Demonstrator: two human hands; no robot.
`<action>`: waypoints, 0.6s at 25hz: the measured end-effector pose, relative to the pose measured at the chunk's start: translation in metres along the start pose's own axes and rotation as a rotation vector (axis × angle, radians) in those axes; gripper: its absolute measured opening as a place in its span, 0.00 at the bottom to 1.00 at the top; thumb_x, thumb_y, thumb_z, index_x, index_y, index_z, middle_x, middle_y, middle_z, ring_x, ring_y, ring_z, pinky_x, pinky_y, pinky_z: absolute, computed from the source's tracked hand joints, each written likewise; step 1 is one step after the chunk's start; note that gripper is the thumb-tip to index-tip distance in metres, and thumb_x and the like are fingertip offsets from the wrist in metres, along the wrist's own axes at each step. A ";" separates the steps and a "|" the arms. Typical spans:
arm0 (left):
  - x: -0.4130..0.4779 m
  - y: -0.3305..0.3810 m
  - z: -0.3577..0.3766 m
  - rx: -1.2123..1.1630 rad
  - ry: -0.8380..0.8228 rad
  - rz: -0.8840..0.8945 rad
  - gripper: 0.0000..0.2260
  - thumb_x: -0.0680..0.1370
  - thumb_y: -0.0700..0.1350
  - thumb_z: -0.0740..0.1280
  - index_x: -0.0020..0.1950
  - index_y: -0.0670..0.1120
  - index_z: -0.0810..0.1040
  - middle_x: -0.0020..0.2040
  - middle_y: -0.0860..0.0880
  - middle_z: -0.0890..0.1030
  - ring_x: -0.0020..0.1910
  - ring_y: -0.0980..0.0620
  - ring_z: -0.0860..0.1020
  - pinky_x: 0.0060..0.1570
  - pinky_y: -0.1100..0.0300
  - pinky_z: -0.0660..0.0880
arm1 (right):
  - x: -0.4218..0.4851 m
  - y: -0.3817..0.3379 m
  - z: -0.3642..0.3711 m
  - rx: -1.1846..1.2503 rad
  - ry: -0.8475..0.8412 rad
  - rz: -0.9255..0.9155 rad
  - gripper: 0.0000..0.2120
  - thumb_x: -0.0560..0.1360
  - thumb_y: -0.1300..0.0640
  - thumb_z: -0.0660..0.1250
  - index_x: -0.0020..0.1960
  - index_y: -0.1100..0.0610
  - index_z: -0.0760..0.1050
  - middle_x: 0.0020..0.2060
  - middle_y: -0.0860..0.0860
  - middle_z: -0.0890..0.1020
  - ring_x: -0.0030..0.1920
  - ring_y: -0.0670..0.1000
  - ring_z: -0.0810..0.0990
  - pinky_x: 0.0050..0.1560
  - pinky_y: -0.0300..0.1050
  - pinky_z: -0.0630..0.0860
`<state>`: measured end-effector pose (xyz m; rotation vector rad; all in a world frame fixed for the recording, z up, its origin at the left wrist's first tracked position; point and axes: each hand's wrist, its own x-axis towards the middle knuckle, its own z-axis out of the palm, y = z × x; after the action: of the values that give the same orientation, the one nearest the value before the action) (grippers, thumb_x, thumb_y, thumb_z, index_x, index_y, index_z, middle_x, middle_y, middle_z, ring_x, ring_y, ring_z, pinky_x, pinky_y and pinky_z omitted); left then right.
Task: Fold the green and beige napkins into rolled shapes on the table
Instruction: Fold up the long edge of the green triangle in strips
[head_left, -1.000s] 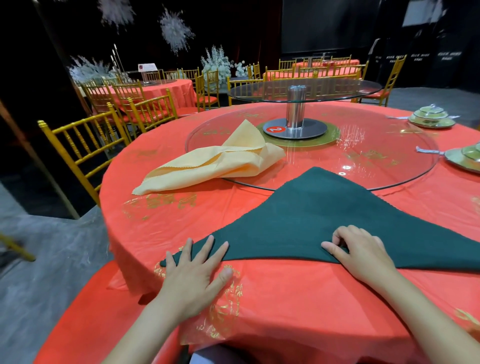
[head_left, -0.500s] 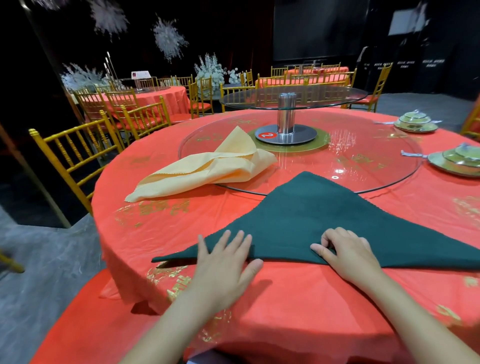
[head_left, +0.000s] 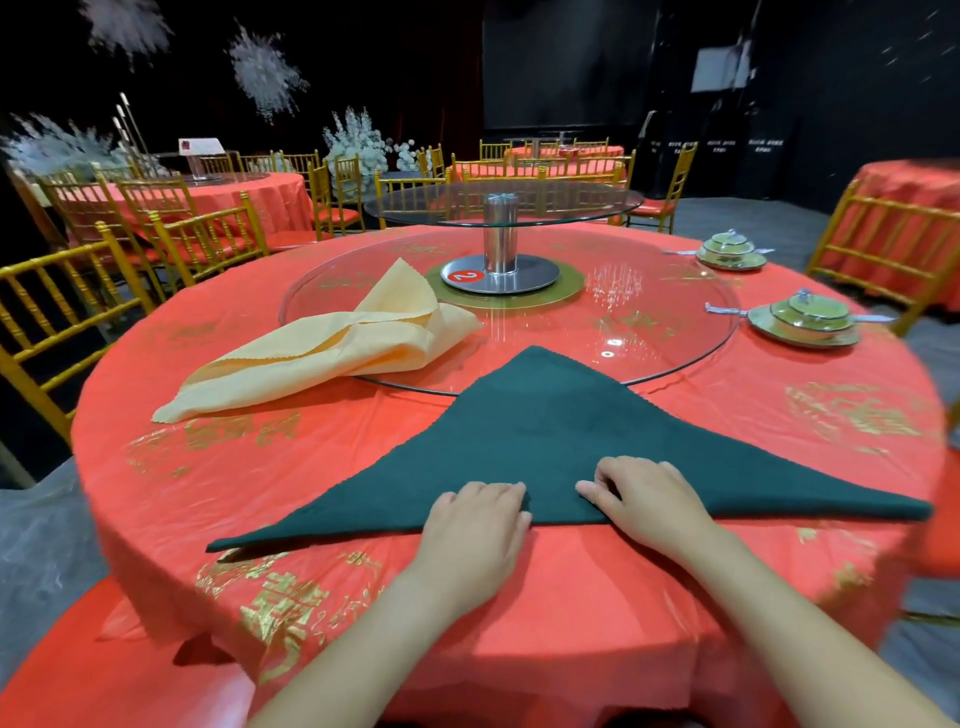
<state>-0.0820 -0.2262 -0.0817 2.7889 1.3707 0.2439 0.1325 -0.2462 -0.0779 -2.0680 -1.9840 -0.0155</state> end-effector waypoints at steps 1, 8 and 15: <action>0.005 -0.004 -0.001 -0.022 0.032 -0.033 0.19 0.81 0.54 0.48 0.67 0.51 0.69 0.65 0.53 0.73 0.64 0.49 0.69 0.60 0.53 0.66 | -0.002 0.002 0.000 -0.028 -0.006 0.006 0.16 0.78 0.39 0.54 0.38 0.49 0.65 0.38 0.44 0.73 0.47 0.50 0.76 0.45 0.45 0.63; 0.008 -0.018 0.007 -0.190 0.134 -0.162 0.09 0.81 0.51 0.56 0.51 0.49 0.74 0.50 0.52 0.76 0.53 0.49 0.73 0.52 0.53 0.70 | -0.005 -0.002 0.001 -0.053 0.020 0.015 0.17 0.77 0.38 0.55 0.40 0.51 0.64 0.38 0.45 0.72 0.46 0.52 0.76 0.43 0.47 0.65; 0.002 -0.018 0.007 -0.023 0.286 0.115 0.12 0.73 0.56 0.59 0.40 0.54 0.79 0.37 0.57 0.77 0.36 0.53 0.76 0.31 0.59 0.73 | -0.006 -0.004 0.000 -0.052 0.004 0.049 0.17 0.76 0.38 0.56 0.40 0.51 0.64 0.39 0.45 0.73 0.46 0.50 0.75 0.38 0.45 0.64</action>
<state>-0.0936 -0.2131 -0.0895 2.9044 1.2424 0.6805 0.1285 -0.2516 -0.0785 -2.1457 -1.9497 -0.0621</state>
